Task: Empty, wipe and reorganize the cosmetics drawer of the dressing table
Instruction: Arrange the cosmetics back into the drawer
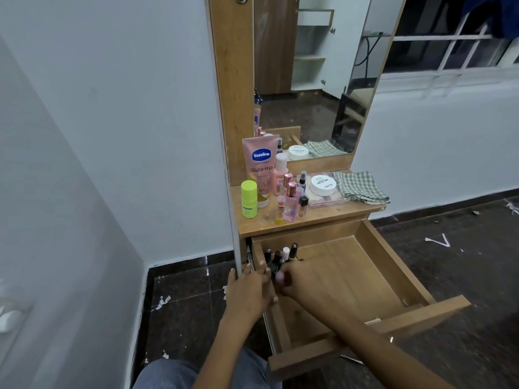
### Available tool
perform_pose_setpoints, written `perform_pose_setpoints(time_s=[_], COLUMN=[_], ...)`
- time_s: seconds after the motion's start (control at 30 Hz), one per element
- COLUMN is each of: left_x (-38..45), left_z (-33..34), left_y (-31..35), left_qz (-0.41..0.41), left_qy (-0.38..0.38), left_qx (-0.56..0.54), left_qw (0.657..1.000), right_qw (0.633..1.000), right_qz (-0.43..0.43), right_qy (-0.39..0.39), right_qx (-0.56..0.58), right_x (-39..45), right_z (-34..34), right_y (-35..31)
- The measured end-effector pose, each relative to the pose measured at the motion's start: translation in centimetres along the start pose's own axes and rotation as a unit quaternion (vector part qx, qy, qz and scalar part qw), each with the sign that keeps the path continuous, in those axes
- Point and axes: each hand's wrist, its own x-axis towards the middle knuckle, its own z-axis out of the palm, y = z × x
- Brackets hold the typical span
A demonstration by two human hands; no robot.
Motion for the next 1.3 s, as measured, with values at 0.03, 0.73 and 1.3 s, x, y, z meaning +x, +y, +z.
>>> perform_pose_setpoints(time_s=[0.03,0.73,1.3], left_x=[0.0,-0.6,-0.3], left_z=[0.0,-0.8,-0.5], left_y=[0.0,0.5,0.4], left_qz=[0.001,-0.004,-0.024], left_qy=[0.000,-0.003,-0.021], left_qx=[-0.003,-0.016,-0.009], left_qw=[1.000,1.000,0.999], right_qw=[1.000,0.973,0.928], right_qz=[0.007,0.039,-0.035], right_qy=[-0.006,0.195,0.372], right_qx=[-0.005,0.116,-0.011], right_x=[0.4,2.1,5.4], right_z=[0.7,-5.1,-4.7], right_y=[-0.1,0.8,-3.2])
